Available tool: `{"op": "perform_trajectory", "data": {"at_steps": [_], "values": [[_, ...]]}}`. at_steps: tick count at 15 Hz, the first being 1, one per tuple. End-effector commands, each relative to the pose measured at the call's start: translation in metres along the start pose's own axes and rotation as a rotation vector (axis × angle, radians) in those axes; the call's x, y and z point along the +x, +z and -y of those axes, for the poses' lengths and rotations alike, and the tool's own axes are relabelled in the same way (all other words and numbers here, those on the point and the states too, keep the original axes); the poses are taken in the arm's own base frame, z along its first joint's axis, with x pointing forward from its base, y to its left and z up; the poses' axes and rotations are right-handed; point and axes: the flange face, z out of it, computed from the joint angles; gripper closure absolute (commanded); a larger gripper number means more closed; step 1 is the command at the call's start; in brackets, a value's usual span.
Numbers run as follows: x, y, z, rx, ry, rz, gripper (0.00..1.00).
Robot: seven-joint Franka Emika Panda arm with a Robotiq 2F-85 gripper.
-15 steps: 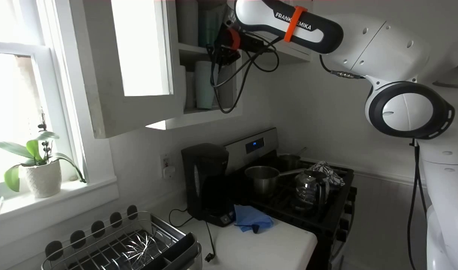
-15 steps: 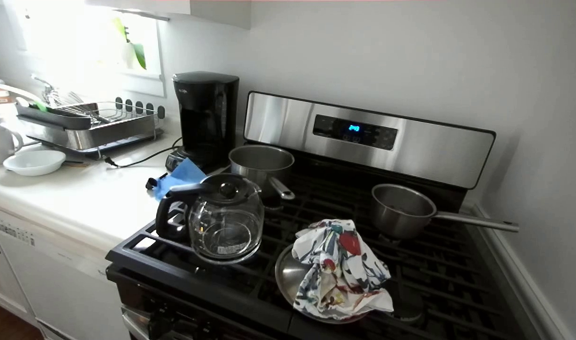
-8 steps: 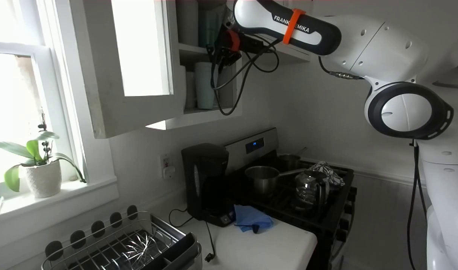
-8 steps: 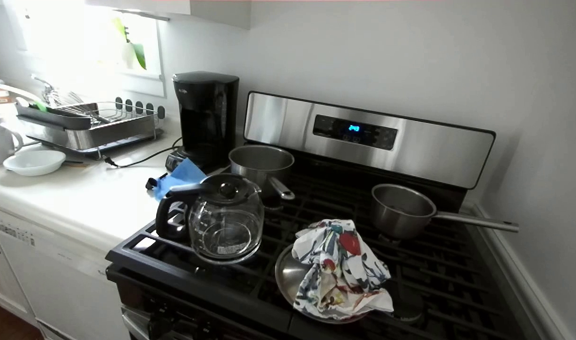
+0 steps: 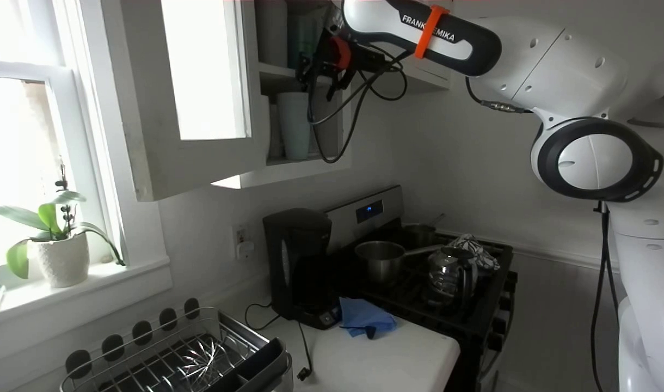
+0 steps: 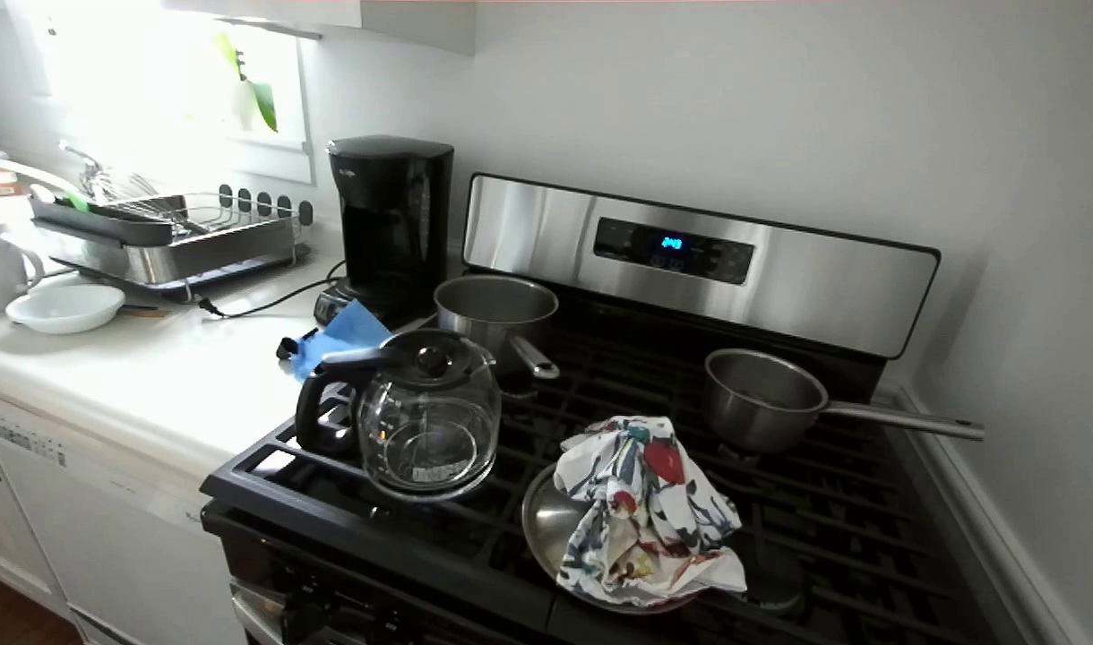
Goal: Stack all the blue cups on the kitchen counter together, pick up the stacked blue cups and put them on the bottom shelf of the top open cabinet
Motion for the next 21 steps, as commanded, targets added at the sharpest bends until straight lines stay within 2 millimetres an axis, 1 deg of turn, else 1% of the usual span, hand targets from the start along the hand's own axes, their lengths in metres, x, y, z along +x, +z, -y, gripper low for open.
{"op": "perform_trajectory", "data": {"at_steps": [1,3,6,10,18,21], "values": [[0.001,-0.016,0.009,0.027,-0.034,-0.06,0.0],[0.001,-0.021,0.013,0.04,-0.069,-0.081,0.0],[-0.001,-0.023,0.012,0.031,-0.101,-0.083,0.0],[-0.003,-0.03,0.007,0.032,-0.095,-0.058,0.0],[-0.012,-0.043,0.004,0.098,-0.085,0.012,0.0],[-0.017,-0.043,0.002,0.104,-0.088,0.044,0.0]]}}
